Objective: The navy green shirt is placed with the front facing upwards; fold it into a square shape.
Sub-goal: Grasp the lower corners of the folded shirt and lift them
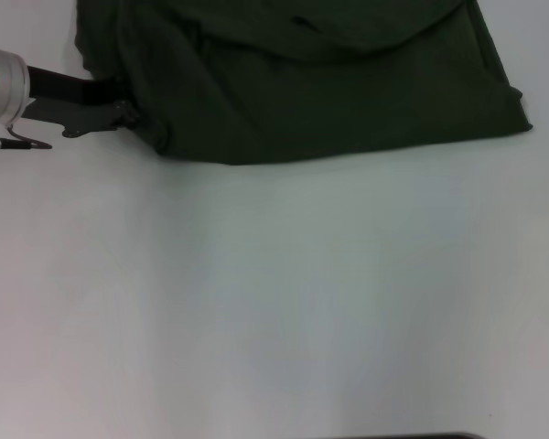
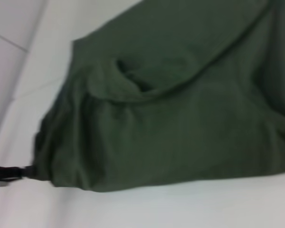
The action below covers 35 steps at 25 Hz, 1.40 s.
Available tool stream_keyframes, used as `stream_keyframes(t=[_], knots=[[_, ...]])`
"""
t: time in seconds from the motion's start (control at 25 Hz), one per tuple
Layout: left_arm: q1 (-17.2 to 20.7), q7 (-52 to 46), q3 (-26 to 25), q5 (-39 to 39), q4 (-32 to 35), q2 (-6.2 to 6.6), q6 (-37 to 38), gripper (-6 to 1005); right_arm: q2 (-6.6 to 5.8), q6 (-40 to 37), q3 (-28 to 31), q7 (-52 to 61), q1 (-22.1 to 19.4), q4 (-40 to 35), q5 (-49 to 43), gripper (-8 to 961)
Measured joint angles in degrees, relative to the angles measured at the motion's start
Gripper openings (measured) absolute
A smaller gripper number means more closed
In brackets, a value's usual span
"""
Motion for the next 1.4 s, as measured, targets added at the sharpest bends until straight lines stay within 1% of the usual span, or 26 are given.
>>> stream_keyframes(t=[0.08,0.2,0.28,0.48,0.56,0.6,0.68,0.96,1.08,1.24,1.4], knots=[[-0.1,0.0,0.0,0.0,0.0,0.18,0.3,2,-0.27,0.4,0.0,1.0,1.1,0.0,-3.1,926],[-0.4,0.0,0.0,0.1,-0.1,0.27,0.5,2,0.43,3.3,-0.4,1.7,3.1,0.5,-8.7,926],[-0.5,0.0,0.1,0.1,-0.1,0.27,0.5,2,1.15,6.3,-0.4,1.6,4.1,1.1,-10.9,926],[-0.6,0.0,0.0,0.1,-0.1,0.11,0.3,3,3.32,14.3,-0.3,1.2,4.5,1.4,-11.1,926],[-0.6,0.0,0.0,0.1,-0.1,0.03,0.1,3,4.70,18.7,-0.3,1.2,4.9,2.0,-11.1,926],[-0.6,-0.1,0.0,0.2,-0.1,0.01,0.1,3,4.70,18.7,-0.3,1.2,4.9,2.0,-11.1,925],[-0.6,-0.1,0.0,0.1,-0.1,-0.03,0.1,3,5.14,21.1,-0.1,1.2,5.7,3.7,-11.0,925],[-0.6,-0.1,0.0,-0.2,-0.1,-0.09,-0.1,4,5.47,27.0,0.1,1.2,7.9,9.8,-9.1,925],[-0.6,-0.1,0.0,-0.3,-0.1,-0.11,-0.1,4,5.57,28.8,-0.2,1.2,8.3,11.1,-8.4,925],[-0.6,-0.1,0.0,-0.3,-0.1,-0.11,-0.3,6,6.06,30.4,-0.3,1.2,8.8,12.0,-8.2,924],[-0.6,-0.1,0.0,-0.3,-0.1,-0.11,-0.5,8,6.29,32.5,-0.8,0.4,9.5,14.3,-8.2,924]])
